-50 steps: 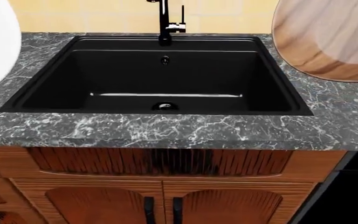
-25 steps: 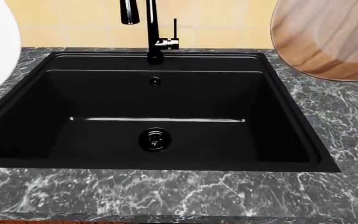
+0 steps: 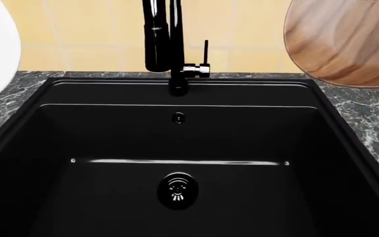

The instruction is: Stack the bowls in the sink.

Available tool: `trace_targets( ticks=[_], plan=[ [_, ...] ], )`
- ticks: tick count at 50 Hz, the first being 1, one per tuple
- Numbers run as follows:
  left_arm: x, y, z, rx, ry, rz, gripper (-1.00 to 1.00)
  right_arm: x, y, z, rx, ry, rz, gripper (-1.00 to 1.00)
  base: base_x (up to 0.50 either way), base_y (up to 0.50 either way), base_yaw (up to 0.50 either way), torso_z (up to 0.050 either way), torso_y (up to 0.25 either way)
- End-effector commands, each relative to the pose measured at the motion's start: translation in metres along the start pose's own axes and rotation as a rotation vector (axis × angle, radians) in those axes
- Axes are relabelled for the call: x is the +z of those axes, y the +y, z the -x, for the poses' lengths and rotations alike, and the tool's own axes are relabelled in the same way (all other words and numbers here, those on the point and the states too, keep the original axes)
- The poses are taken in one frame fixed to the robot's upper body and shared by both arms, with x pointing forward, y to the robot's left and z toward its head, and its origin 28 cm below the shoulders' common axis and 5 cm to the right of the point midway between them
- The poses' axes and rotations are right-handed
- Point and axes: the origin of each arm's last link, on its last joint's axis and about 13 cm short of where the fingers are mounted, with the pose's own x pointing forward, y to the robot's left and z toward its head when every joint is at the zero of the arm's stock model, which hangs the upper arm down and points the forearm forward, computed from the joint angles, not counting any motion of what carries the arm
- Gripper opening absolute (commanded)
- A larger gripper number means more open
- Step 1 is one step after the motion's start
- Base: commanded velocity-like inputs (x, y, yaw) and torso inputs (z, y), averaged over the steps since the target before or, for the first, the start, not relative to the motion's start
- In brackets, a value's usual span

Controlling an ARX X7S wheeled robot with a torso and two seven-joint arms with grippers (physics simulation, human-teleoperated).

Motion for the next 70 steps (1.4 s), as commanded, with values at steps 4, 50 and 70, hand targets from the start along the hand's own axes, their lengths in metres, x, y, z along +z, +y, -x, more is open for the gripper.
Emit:
trace_targets(
  ticks=[4, 50, 70],
  plan=[
    [0.005, 0.001, 0.003, -0.005, -0.030, 0.012, -1.00, 0.003, -0.004, 0.001, -0.020, -0.004, -0.033, -1.00, 0.38, -0.01, 0.00, 0.000, 0.004],
    [0.005, -0.001, 0.006, -0.032, -0.035, -0.002, -1.00, 0.033, 0.044, 0.028, 0.294, 0.178, 0.323, -1.00, 0.00, 0.00, 0.00, 0.000, 0.001],
    [0.003, 0.000, 0.005, -0.033, -0.031, -0.005, -1.00, 0.025, 0.055, 0.034, 0.405, 0.231, 0.364, -1.00, 0.00, 0.00, 0.00, 0.000, 0.001]
  ],
)
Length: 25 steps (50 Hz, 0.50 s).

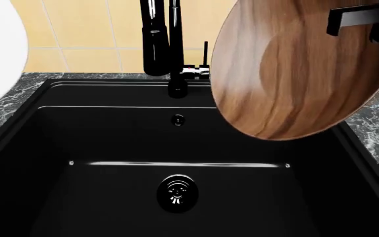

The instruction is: Stack the bowls in the sink.

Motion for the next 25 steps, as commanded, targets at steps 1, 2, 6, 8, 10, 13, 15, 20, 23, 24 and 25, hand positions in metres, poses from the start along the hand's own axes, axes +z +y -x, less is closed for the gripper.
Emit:
trace_targets(
  ticks=[1, 2, 6, 8, 10, 13, 15, 20, 23, 24, 25],
  plan=[
    [0.003, 0.002, 0.004, -0.001, -0.027, 0.017, -1.00, 0.000, 0.007, 0.001, 0.058, 0.017, 0.026, -1.00, 0.00, 0.00, 0.00, 0.000, 0.010],
    [0.003, 0.001, 0.004, -0.001, -0.027, 0.017, -1.00, -0.001, 0.008, 0.000, 0.062, 0.020, 0.029, -1.00, 0.00, 0.00, 0.00, 0.000, 0.000],
    [0.003, 0.001, 0.004, 0.000, -0.027, 0.017, -1.00, -0.002, 0.011, 0.000, 0.081, 0.034, 0.038, -1.00, 0.00, 0.00, 0.00, 0.000, 0.000],
    [0.003, 0.001, 0.003, 0.000, -0.026, 0.016, -1.00, -0.002, 0.012, 0.000, 0.092, 0.040, 0.035, -1.00, 0.00, 0.00, 0.00, 0.000, 0.000],
    [0.003, 0.001, 0.003, 0.000, -0.026, 0.016, -1.00, -0.003, 0.013, 0.000, 0.106, 0.048, 0.028, -1.00, 0.00, 0.00, 0.00, 0.000, 0.000],
    [0.003, 0.001, 0.002, -0.001, -0.025, 0.017, -1.00, -0.004, 0.014, -0.001, 0.139, 0.060, 0.008, -1.00, 0.00, 0.00, 0.00, 0.000, 0.000],
    [0.002, 0.001, 0.002, -0.001, -0.024, 0.017, -1.00, -0.006, 0.015, -0.001, 0.151, 0.069, 0.003, -1.00, 0.00, 0.00, 0.00, 0.000, 0.000],
    [0.002, 0.000, 0.001, -0.001, -0.022, 0.015, -1.00, -0.011, 0.018, -0.004, 0.170, 0.098, -0.006, -1.00, 0.00, 0.00, 0.00, 0.002, 0.002],
    [0.002, 0.000, 0.001, -0.001, -0.023, 0.014, -1.00, -0.014, 0.020, -0.006, 0.181, 0.110, -0.003, -1.00, 0.00, 0.00, 0.00, 0.000, 0.000],
    [0.002, 0.000, 0.001, -0.001, -0.023, 0.014, -1.00, -0.016, 0.021, -0.007, 0.185, 0.116, -0.001, -1.00, 0.00, 0.00, 0.00, 0.000, 0.000],
    [0.002, 0.000, 0.001, -0.001, -0.023, 0.014, -1.00, -0.018, 0.022, -0.008, 0.189, 0.122, 0.002, -1.00, 0.00, 0.00, 0.00, 0.000, 0.000]
  ],
)
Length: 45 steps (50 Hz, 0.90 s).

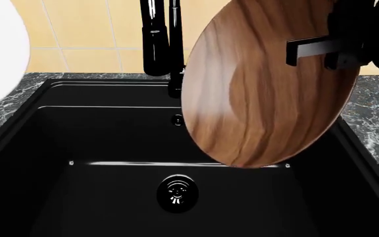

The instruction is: Stack the bowls in the sink.

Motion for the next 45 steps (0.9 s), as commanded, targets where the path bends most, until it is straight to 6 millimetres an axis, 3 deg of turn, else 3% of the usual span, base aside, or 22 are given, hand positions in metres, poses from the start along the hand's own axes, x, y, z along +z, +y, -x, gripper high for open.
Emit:
trace_targets(
  ticks=[1, 16, 45],
  plan=[
    [0.003, 0.001, 0.002, -0.001, -0.027, 0.016, -1.00, -0.011, 0.007, -0.007, 0.049, 0.043, -0.004, -1.00, 0.00, 0.00, 0.00, 0.000, 0.000],
    [0.002, 0.002, 0.003, 0.000, -0.025, 0.014, -1.00, -0.025, 0.020, -0.018, 0.111, 0.099, 0.038, -1.00, 0.00, 0.00, 0.00, 0.000, 0.001],
    [0.000, 0.000, 0.001, 0.000, -0.021, 0.004, -1.00, -0.057, 0.035, -0.041, 0.305, 0.193, -0.156, -1.00, 0.00, 0.00, 0.00, 0.000, 0.000]
  ],
)
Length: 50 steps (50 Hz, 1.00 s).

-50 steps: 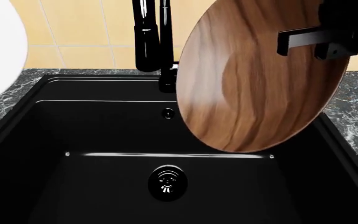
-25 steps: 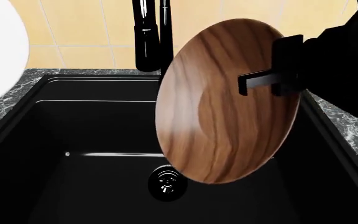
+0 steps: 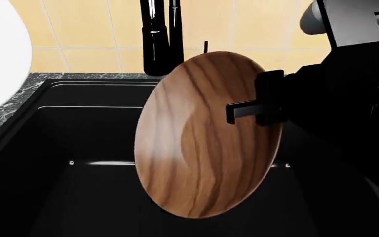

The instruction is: Stack the bowls in the sink.

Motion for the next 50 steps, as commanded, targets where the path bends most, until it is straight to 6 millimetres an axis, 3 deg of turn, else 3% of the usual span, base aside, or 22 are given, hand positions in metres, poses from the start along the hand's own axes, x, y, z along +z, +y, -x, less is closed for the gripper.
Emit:
trace_targets(
  ticks=[1, 14, 50],
  plan=[
    [0.003, 0.001, 0.002, -0.001, -0.028, 0.017, -1.00, -0.009, 0.003, -0.015, 0.074, 0.013, -0.077, -1.00, 0.00, 0.00, 0.00, 0.000, 0.010],
    [0.002, 0.001, 0.002, -0.002, -0.027, 0.017, -1.00, -0.008, 0.010, -0.030, 0.117, 0.012, -0.112, -1.00, 0.00, 0.00, 0.00, 0.000, 0.000],
    [0.000, 0.003, 0.002, 0.000, -0.025, 0.020, -1.00, -0.047, 0.006, -0.077, 0.135, 0.120, -0.204, -1.00, 0.00, 0.00, 0.00, 0.000, 0.001]
  ],
)
